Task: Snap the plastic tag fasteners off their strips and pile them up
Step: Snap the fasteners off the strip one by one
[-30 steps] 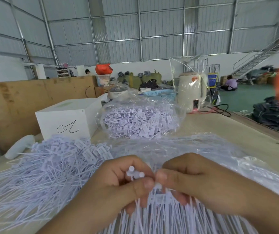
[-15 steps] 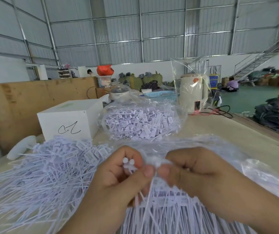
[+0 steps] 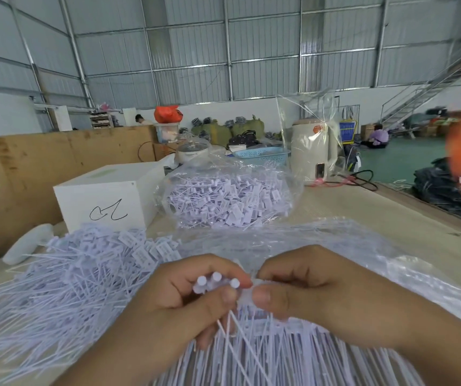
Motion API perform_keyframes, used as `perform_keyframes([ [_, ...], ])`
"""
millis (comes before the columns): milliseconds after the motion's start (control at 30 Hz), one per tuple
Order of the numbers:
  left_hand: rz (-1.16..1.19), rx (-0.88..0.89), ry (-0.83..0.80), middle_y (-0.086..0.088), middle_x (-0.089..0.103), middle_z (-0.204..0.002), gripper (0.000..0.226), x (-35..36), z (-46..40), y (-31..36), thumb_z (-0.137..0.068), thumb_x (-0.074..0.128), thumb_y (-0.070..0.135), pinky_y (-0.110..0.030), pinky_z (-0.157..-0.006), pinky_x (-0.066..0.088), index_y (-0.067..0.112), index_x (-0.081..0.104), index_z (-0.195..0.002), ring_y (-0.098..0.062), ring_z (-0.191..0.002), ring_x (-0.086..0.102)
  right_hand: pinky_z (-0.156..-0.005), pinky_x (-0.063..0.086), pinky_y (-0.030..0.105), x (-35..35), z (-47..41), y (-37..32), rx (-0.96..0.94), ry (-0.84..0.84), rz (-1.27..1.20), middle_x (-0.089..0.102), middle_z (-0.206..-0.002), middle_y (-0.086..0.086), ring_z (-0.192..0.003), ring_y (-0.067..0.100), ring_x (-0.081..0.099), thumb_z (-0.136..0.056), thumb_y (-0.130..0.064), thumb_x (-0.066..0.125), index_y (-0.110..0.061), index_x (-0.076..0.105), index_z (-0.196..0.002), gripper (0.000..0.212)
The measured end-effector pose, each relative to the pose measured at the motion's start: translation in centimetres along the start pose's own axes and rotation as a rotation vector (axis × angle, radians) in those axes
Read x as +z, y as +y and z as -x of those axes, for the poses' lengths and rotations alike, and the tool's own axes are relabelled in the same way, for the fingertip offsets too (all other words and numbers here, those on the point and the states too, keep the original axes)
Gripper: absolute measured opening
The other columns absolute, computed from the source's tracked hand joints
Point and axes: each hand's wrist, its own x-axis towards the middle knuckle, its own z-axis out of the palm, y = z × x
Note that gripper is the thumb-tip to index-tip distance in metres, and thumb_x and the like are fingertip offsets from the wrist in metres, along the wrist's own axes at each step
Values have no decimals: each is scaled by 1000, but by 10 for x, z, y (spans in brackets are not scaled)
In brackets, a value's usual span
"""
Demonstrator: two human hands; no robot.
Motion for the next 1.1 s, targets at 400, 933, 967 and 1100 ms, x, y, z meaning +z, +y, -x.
perform_keyframes([
  [400,138,37,493,-1,55,-50,22,24,-8,-2,-65,81,36,-17,-37,34,25,62,-64,-8,-37,39,-38,25,14,24,-6,-16,-41,592,-49,29,-44,-10,-38,4,26,-76,-60,48,-20,42,-58,45],
  [933,62,-102,-158,7,63,-59,20,0,-1,11,-73,72,34,-13,-41,40,32,75,-93,-5,-51,60,-58,36,35,14,-1,0,-71,40,-176,58,-70,19,-58,29,47,-79,-61,63,-35,61,-98,33],
  [967,59,-97,-124,7,62,-59,17,0,-2,12,-71,72,35,-14,-41,40,32,75,-87,-5,-49,59,-60,43,33,12,0,-2,-58,24,-186,59,-70,10,-60,22,52,-79,-61,62,-32,64,-96,34],
  [1100,35,-78,86,6,56,-53,16,0,-1,9,-58,78,39,-16,-41,37,30,71,-70,-7,-44,50,-65,42,22,-1,3,-6,1,11,-51,59,-68,-5,-66,6,56,-87,-55,59,-26,66,-74,32],
])
